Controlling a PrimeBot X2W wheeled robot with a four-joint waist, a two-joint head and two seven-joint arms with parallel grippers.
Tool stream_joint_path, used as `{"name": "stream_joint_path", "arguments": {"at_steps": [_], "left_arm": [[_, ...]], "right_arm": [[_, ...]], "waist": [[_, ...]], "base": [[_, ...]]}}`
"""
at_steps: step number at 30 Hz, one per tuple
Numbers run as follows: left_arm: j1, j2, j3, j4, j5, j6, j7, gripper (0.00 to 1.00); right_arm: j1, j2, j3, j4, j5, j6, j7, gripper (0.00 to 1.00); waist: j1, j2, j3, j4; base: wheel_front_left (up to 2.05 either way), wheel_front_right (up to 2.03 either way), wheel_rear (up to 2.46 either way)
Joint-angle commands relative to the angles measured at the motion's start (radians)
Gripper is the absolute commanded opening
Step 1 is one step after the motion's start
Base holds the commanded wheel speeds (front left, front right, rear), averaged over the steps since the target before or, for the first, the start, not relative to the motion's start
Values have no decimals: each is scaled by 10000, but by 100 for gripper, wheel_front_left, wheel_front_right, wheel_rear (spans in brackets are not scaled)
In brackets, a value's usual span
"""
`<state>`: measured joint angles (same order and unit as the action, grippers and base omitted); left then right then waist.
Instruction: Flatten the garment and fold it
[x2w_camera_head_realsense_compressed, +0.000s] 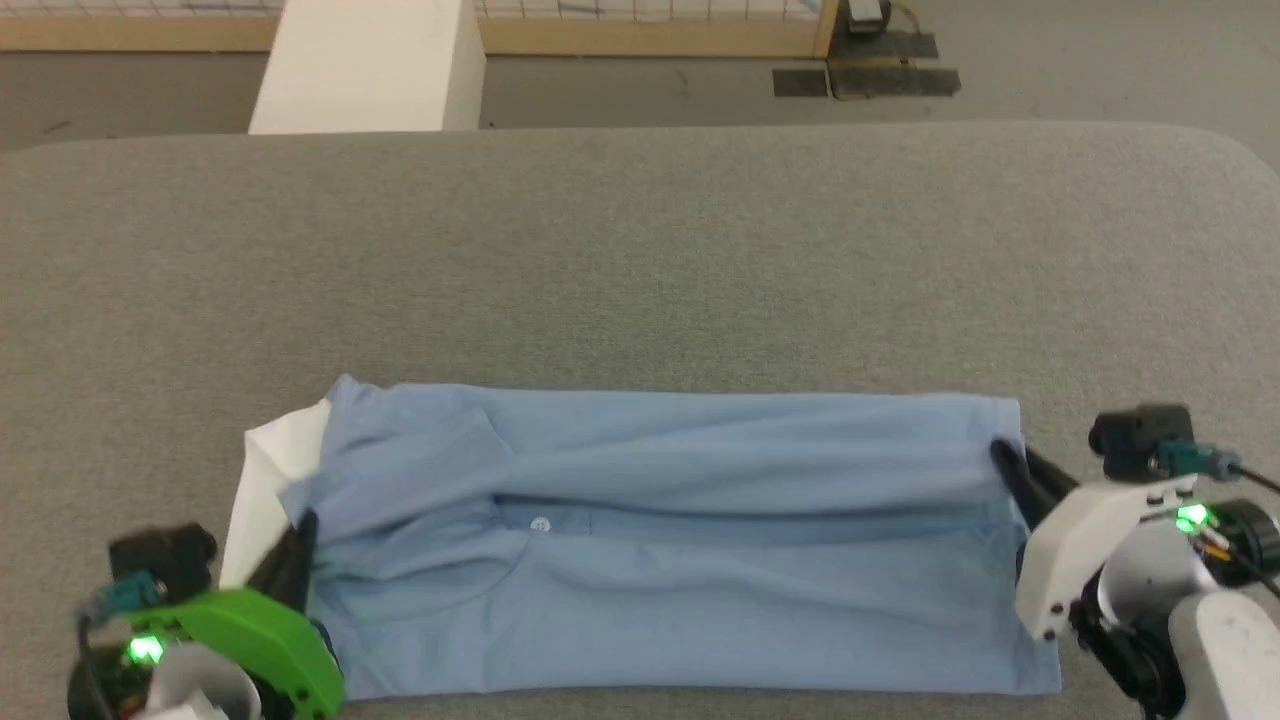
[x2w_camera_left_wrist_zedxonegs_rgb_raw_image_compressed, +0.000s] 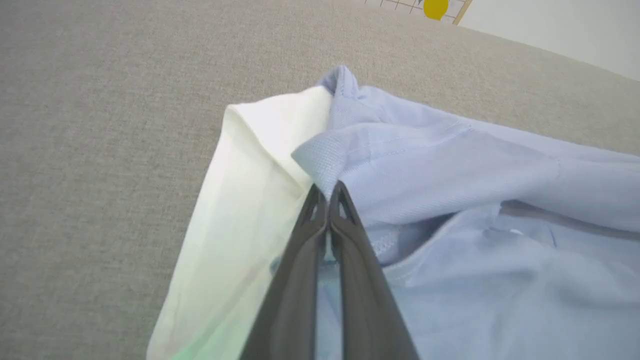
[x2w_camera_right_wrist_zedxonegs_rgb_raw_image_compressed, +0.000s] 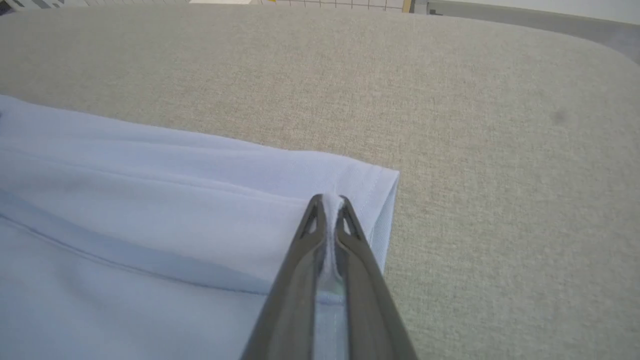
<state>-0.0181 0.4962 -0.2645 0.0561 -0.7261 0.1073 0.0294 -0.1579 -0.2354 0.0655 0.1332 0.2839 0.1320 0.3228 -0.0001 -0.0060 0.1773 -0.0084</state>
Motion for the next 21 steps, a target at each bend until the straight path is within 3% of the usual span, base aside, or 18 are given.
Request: {"name": "stream_joint_path", "arguments": {"at_steps": [1, 8, 9, 10, 11, 12, 13, 21], "left_arm": [[279, -53, -53, -13, -63, 14, 17, 0], [731, -334, -431, 672, -192, -129, 42, 0], [725, -366, -471, 798, -199, -158, 41, 0], [711, -412, -508, 957, -198, -168, 22, 0], [697, -455, -560, 1081, -186, -192, 4, 48], [687, -511, -570, 1140, -210, -210, -41, 93], [663, -552, -561, 1193, -178, -200, -166, 100], [373, -870, -757, 1189, 797, -11, -1819, 100]], "right_arm": [[239, -47, -5, -37, 18, -13, 140, 0], [715, 18, 117, 482, -182, -13, 777, 0], [725, 70, 116, 576, -184, -13, 849, 22], [722, 113, 146, 658, -193, -13, 903, 35], [721, 157, 151, 704, -192, -13, 898, 100], [733, 217, 111, 712, -177, -13, 862, 100], [768, 293, 46, 709, -155, -13, 815, 100], [1631, 1188, -1071, 78, -21, -13, 48, 100]], "waist": [[1, 60, -230, 235], [1, 60, -286, 269], [1, 60, -299, 261], [1, 60, -329, 255], [1, 60, -363, 251], [1, 60, -393, 256], [1, 60, -432, 273], [1, 60, -803, 577]], "base": [[0, 0, 0], [0, 0, 0], [0, 0, 0], [0, 0, 0], [0, 0, 0], [0, 0, 0], [0, 0, 0], [0, 0, 0]]}}
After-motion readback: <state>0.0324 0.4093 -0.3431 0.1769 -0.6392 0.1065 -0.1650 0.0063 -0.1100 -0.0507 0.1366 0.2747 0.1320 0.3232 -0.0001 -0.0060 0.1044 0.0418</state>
